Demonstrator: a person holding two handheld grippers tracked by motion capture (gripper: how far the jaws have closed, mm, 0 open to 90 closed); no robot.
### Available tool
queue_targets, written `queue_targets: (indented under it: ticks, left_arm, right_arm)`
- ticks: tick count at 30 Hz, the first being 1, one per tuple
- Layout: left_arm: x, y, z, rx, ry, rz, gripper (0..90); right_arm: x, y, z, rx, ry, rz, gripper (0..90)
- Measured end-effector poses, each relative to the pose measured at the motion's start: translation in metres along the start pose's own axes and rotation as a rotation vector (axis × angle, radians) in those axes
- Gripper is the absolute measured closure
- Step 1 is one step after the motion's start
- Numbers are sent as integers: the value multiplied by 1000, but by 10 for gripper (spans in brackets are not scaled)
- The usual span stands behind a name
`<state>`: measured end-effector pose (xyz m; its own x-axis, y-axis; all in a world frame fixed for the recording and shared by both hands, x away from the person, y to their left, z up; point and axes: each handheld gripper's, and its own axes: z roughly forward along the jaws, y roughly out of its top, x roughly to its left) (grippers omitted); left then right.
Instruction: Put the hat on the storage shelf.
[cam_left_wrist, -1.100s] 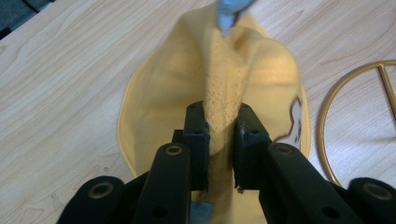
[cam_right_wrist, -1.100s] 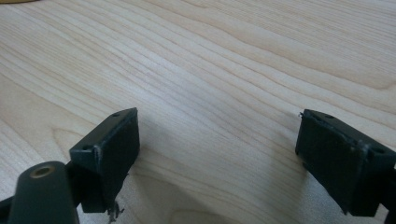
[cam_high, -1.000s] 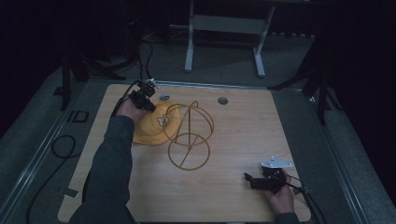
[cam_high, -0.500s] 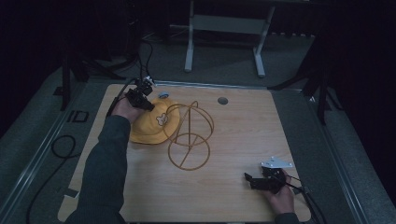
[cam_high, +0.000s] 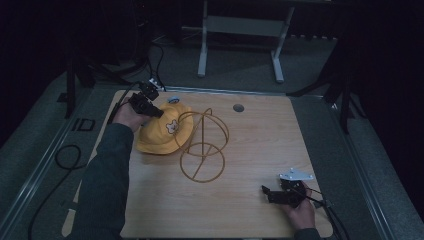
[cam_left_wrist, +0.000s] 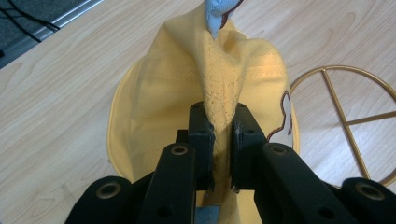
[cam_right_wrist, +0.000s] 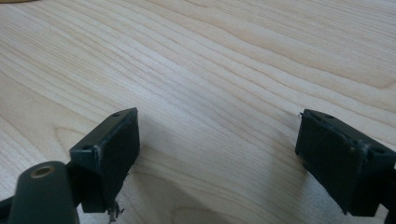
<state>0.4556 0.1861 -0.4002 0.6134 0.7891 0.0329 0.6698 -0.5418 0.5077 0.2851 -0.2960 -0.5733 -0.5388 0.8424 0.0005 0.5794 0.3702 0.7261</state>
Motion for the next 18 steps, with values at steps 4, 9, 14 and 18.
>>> queue_targets:
  ticks: [4,9,14,18]
  left_arm:
    - [3,-4,-10,-13,-13,3,812]
    - [3,-8,-18,-24,-34,18,812]
    - [3,-12,-30,-37,-55,39,812]
    - [3,-15,-38,-33,-56,62,812]
  right_arm:
    - [0,0,0,0,0,0,136]
    - [0,0,0,0,0,0,137]
    - [0,0,0,0,0,0,136]
    - [0,0,0,0,0,0,136]
